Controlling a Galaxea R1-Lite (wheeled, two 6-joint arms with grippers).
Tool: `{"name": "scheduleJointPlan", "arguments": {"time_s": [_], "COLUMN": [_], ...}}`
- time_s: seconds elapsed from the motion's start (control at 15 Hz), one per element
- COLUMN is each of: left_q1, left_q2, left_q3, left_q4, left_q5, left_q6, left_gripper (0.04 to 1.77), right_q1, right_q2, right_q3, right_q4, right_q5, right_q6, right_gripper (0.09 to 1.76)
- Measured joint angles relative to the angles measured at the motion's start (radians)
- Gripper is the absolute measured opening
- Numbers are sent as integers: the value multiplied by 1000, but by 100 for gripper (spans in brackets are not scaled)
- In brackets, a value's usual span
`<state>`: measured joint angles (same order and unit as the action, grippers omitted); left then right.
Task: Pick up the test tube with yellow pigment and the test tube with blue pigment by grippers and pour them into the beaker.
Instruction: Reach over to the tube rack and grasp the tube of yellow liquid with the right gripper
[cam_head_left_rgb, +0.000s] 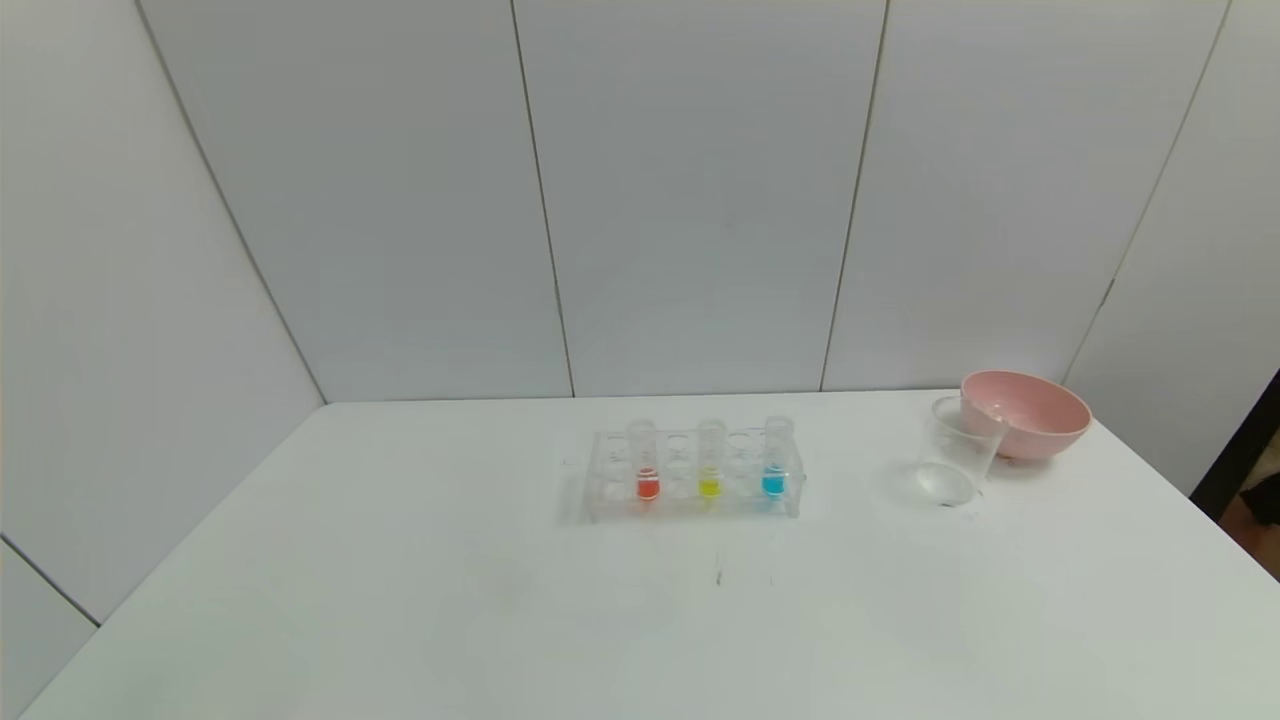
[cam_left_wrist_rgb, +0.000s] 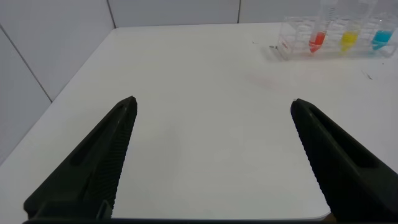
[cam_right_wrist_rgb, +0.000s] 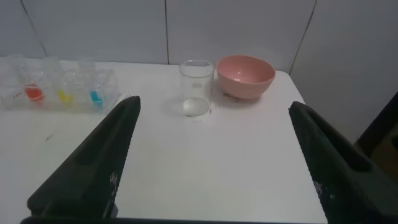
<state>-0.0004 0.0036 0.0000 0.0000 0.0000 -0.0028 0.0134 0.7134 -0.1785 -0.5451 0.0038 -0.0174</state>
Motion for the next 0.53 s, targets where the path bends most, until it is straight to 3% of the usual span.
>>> {"name": "scheduleJointPlan", "arguments": {"time_s": [0.53], "left_q1": [0], "left_q2": [0], "left_q3": [0], "left_q4": [0], "left_q5": [0], "left_q6": [0], "left_gripper": [176], "right_q1": [13], "right_q2": [594], "right_q3": [-27], "right_q4": [-533], "right_q5": [-25], "right_q6": [31], "right_gripper": [171]}}
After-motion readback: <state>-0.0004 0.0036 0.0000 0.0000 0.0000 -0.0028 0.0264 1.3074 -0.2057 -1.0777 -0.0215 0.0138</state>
